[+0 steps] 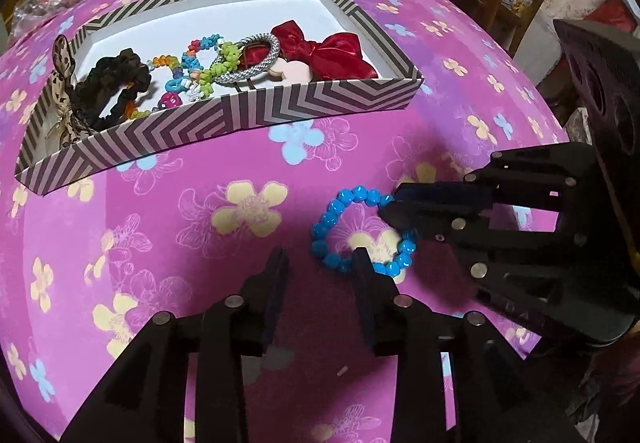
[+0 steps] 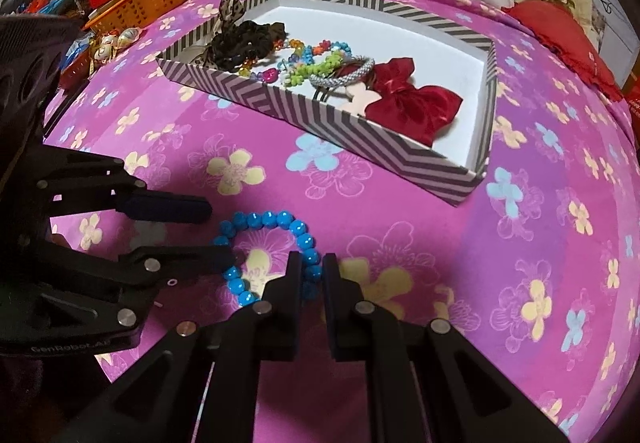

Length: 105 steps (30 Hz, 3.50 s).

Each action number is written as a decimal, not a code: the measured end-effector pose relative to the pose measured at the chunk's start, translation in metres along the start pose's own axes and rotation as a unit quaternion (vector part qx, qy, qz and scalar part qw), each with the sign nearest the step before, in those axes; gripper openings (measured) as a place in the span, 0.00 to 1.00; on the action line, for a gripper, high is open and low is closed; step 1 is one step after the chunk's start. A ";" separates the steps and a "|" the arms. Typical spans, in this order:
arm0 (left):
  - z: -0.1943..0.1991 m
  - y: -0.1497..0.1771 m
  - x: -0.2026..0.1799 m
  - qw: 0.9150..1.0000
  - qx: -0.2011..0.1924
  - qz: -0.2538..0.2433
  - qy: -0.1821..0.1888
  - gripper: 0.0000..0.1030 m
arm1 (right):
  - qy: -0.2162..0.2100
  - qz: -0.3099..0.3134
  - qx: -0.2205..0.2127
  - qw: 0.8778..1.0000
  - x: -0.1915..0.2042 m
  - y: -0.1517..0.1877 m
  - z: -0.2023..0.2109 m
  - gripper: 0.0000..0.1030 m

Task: Organize jewelry
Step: 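Grasp the blue beaded bracelet with the left gripper, then carry the blue bracelet into the tray and open the left gripper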

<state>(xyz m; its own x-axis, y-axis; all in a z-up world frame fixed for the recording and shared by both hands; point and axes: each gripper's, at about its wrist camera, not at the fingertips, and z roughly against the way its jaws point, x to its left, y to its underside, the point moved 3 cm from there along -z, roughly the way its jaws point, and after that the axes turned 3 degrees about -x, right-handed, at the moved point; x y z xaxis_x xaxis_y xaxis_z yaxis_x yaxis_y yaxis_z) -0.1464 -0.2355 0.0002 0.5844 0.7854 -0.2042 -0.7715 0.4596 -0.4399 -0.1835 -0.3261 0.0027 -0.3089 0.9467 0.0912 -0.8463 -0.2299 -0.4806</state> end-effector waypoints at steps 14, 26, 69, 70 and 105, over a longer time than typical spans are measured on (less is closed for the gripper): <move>0.010 0.001 0.006 1.000 -0.017 0.000 0.009 0.00 | 0.026 0.008 -0.021 0.999 0.005 0.001 0.014 0.08; 0.012 0.000 0.002 0.998 -0.007 0.012 0.057 0.20 | 0.022 0.003 -0.010 1.000 0.004 0.004 0.009 0.08; 0.046 -0.017 0.010 0.998 -0.064 0.006 0.010 0.02 | 0.016 0.002 -0.054 0.998 0.014 -0.016 0.042 0.08; 0.048 -0.017 0.011 0.998 -0.065 0.007 0.008 0.02 | 0.016 0.001 -0.057 0.998 0.015 -0.018 0.043 0.08; 0.071 -0.073 0.073 0.992 -0.111 0.049 -0.036 0.03 | 0.011 -0.008 -0.106 0.994 0.021 -0.105 0.040 0.08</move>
<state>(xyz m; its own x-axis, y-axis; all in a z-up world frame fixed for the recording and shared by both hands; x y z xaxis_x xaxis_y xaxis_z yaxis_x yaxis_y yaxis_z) -0.0652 -0.1822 0.0793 0.4842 0.8528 -0.1954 -0.7443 0.2841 -0.6044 -0.1183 -0.2912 0.0897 -0.2852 0.9550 0.0815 -0.7392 -0.1650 -0.6530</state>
